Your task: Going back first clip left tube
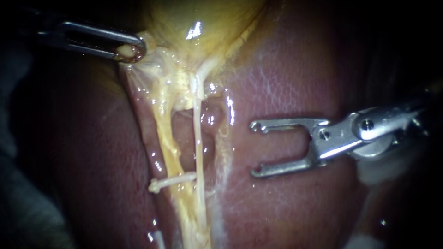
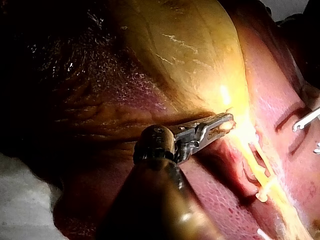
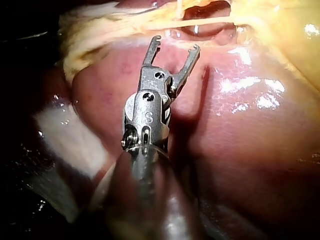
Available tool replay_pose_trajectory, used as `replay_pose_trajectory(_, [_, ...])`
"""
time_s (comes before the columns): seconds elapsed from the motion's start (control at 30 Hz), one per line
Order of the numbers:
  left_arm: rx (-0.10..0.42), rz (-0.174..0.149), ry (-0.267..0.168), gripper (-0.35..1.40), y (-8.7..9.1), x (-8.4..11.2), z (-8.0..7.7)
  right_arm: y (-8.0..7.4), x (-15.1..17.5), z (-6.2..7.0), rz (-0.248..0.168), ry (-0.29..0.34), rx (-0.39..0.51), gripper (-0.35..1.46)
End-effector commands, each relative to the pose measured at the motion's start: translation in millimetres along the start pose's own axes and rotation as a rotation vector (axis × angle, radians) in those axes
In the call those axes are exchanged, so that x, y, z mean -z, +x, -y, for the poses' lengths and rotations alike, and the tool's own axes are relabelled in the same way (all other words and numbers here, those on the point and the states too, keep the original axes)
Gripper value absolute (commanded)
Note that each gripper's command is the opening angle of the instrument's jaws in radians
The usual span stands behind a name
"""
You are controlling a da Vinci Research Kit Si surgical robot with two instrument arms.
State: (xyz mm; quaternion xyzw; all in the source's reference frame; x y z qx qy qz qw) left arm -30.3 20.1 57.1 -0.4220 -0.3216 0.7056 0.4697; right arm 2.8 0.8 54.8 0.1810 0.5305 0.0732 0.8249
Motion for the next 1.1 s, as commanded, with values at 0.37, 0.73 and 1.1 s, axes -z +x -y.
replay_pose_trajectory(0.37, [-0.015,-0.003,0.002,-0.35,-2.2,-4.3,1.8,0.1,0.6,0.1,0.003,0.003,0.003,0.5])
replay_pose_trajectory(0.73, [-0.031,0.018,0.001,-0.35,-3.1,-7.5,3.3,0.2,0.8,0.2,0.003,0.004,0.009,0.5])
replay_pose_trajectory(1.1, [-0.031,0.018,0.001,-0.35,-3.1,-7.4,3.3,0.3,0.9,0.3,0.002,0.005,0.009,0.5])
